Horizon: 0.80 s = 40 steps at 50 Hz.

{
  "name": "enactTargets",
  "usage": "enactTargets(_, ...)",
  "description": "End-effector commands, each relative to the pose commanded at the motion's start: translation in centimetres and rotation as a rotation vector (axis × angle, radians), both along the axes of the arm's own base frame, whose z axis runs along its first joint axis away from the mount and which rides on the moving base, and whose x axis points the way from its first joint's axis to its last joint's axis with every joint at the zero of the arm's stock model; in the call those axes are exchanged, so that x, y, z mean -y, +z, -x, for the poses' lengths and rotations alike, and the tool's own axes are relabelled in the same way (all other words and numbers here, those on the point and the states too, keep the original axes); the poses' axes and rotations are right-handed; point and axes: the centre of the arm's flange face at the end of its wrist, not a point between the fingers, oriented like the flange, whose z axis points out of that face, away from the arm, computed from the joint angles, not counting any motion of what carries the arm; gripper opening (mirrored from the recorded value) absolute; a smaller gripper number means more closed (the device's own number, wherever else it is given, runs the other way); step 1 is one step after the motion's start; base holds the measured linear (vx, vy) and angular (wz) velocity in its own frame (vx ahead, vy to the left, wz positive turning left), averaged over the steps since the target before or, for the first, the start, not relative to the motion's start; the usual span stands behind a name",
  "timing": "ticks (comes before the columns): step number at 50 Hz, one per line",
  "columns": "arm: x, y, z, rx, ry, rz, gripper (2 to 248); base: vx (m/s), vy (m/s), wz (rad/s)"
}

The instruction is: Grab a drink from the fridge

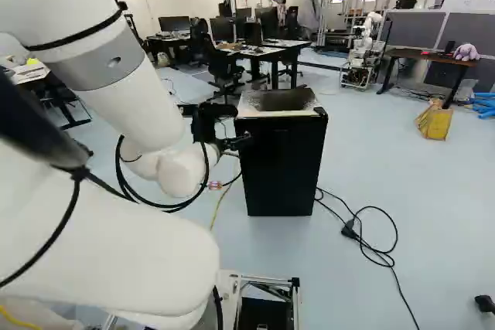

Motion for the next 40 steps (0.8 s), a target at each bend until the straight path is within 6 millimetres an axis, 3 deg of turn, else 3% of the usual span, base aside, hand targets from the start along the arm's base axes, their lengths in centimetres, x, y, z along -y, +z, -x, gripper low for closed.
enactTargets(40,-0.8,0.2,-1.7,-0.008,-0.018,-0.024,247,0.000,0.000,0.000)
